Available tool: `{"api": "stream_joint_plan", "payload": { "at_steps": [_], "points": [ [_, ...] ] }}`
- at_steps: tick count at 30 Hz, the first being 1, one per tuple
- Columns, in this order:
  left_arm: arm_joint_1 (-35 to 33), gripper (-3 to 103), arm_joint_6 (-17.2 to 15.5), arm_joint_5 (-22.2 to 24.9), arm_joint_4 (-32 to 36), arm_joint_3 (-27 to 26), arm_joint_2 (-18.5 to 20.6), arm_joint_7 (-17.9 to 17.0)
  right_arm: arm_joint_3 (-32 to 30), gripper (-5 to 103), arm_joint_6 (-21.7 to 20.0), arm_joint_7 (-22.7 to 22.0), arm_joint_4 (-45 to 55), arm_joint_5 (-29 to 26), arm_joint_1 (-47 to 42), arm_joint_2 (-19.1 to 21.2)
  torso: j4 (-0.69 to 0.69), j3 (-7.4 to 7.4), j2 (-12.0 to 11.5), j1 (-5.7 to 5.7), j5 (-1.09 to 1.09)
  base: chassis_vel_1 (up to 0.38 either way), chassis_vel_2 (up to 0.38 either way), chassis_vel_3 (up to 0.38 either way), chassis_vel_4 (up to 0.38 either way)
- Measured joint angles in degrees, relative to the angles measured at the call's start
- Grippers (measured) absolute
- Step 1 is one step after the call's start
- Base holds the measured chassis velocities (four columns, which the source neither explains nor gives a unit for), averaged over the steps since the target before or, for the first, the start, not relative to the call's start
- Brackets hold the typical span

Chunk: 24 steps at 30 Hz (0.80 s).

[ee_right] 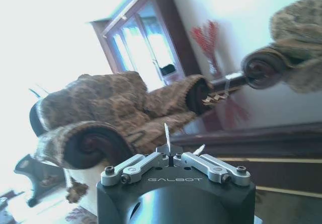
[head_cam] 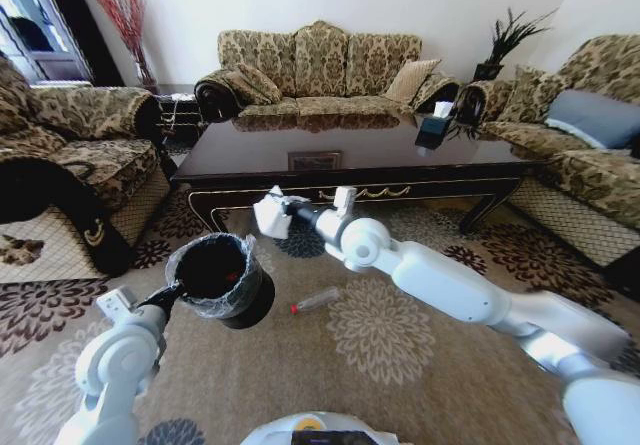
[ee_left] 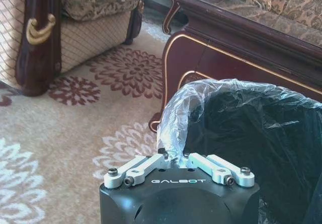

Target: Move to the front of the table and pick up the trash from the floor, then place it into the trash bin.

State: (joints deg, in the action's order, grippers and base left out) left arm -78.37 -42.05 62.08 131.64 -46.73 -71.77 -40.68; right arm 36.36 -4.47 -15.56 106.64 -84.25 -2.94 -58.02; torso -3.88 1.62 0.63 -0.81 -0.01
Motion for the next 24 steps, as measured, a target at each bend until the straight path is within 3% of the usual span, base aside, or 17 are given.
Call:
{"api": "stream_joint_plan", "payload": {
  "at_steps": [8,24],
  "points": [
    [2.15,4,-0.05,2.54,-2.7,1.63,1.52,-0.75,3.36,0,1.9,3.87,-0.99,0.75,4.17,-5.93,0.0,0.0,0.0,0.0,-0.01,0.0,0.0,0.0,0.0],
    [3.75,4,-0.11,2.64,-2.14,1.44,1.63,-0.38,8.93,0,6.14,7.32,-6.78,6.56,0.83,-9.71,0.0,0.0,-0.01,0.0,0.01,0.0,0.0,0.0,0.0]
  ]
}}
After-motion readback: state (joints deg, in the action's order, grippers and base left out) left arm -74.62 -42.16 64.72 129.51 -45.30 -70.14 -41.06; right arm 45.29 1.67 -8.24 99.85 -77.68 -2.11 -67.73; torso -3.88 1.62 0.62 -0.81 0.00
